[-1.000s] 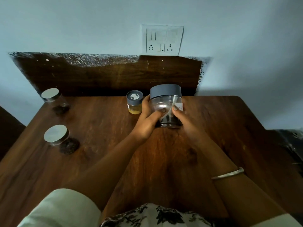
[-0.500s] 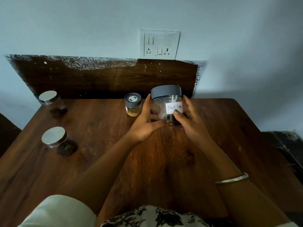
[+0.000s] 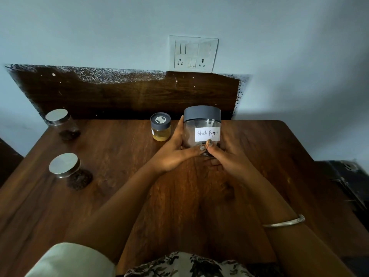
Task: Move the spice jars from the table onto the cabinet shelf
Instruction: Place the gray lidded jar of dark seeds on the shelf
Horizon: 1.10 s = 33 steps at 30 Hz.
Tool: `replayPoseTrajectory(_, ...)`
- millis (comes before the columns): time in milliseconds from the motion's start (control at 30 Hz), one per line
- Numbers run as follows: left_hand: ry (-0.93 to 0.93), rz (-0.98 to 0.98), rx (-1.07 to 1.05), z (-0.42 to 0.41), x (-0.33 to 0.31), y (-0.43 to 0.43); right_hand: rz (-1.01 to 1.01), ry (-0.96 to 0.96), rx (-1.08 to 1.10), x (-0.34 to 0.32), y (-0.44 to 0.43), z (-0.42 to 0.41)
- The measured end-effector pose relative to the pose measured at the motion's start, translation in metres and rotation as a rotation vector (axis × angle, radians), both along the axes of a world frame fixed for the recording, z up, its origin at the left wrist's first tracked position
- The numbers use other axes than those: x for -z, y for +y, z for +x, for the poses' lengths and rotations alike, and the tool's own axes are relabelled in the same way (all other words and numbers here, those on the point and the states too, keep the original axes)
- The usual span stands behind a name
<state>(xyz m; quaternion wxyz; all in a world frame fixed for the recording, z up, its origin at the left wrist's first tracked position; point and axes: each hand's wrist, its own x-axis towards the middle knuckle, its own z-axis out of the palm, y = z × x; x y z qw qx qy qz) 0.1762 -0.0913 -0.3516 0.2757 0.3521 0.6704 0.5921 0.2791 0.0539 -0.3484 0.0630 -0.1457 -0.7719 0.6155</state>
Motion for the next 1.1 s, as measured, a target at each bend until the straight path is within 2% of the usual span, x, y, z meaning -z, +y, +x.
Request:
replayPoseTrajectory(233, 0.113, -0.004, -0.034, 0.001, -0.002, -0.002, 0.154, -0.065, -0.081, -0.009, 0.011, 0.005)
replayPoseTrajectory(500, 0.2, -0.072, -0.042, -0.002, -0.003, -0.002, 0.287, -0.035, -0.049, -0.012, 0.014, 0.008)
replayPoseTrajectory(667, 0.235, -0.097, -0.054, -0.002, -0.01, 0.001, 0.304, 0.012, -0.008, -0.019, 0.017, 0.007)
replayPoseTrajectory(867, 0.37, -0.134, -0.118, -0.002, -0.02, 0.01, 0.32, 0.035, 0.028, -0.025, 0.024, 0.006)
replayPoseTrajectory(1100, 0.366, -0.088, -0.235, -0.003, -0.044, 0.031, 0.334, 0.173, 0.114, -0.044, 0.039, -0.002)
